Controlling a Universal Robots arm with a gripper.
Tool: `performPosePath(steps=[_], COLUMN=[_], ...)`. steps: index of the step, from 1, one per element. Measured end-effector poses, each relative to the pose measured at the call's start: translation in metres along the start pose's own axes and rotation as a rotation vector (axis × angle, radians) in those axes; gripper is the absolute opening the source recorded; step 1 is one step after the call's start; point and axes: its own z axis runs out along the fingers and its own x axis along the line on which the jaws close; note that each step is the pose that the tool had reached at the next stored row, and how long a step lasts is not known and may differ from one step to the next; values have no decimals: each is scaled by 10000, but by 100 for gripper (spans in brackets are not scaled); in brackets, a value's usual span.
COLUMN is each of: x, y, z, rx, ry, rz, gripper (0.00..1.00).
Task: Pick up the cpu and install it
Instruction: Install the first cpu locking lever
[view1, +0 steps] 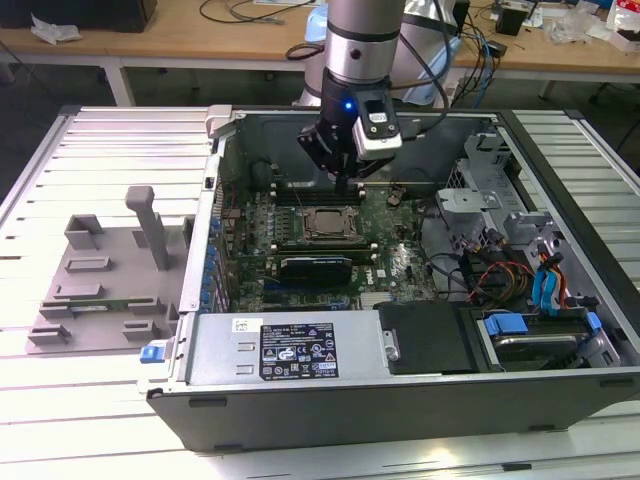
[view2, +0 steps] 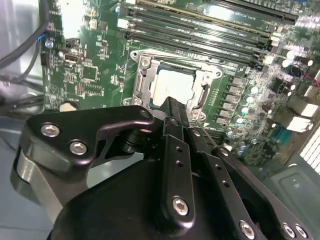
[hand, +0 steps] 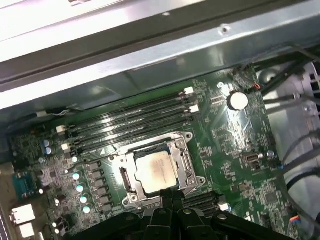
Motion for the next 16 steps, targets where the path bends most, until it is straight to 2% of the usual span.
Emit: performPosePath(steps=[4, 9, 12, 16], x=[0, 0, 0, 0], y=[0, 1, 0, 0], z=[0, 1, 0, 0], rx=[-5, -11, -15, -14], ry=[-18, -56, -70, -86], rz=[-816, -2406, -3054, -3689], gripper=[11, 11, 11, 11])
